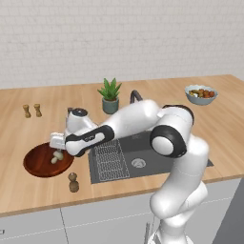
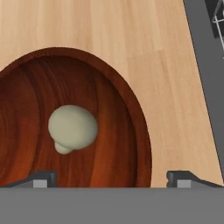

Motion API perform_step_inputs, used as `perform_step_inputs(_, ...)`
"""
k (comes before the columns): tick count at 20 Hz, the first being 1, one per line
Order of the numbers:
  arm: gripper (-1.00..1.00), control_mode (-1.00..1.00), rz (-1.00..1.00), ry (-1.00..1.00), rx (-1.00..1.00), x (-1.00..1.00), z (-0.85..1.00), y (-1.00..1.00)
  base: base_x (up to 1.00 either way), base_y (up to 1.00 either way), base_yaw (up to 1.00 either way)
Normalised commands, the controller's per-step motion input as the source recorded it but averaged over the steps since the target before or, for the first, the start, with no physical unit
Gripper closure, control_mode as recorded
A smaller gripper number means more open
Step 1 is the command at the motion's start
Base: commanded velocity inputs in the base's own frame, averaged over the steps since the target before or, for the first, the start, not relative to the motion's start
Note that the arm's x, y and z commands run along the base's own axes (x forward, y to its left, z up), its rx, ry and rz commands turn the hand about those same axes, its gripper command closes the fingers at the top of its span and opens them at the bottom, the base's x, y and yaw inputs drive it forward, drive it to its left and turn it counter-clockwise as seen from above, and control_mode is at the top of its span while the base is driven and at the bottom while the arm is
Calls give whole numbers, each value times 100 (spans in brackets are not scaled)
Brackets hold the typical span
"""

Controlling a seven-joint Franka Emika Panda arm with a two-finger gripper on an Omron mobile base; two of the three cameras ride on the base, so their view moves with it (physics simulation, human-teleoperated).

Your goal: Pick the mushroom from the sink and place it in the bowl. Then pick the bowl and place it in the microwave. Then close the microwave door and press the start button.

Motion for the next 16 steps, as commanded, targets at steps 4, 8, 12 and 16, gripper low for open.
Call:
perform_step_inputs(4, -100, -100, 0, 0, 8, 12, -12, -8, 0, 0, 0)
perform_step_inputs(8, -100, -100, 0, 0, 8, 0, -10, -21, 0, 0, 0)
perform_step_inputs(12, -100, -100, 0, -1, 7, 0, -11, -16, 0, 0, 0)
perform_step_inputs(16, -100, -100, 0, 0, 5, 5, -21, -5, 0, 0, 0)
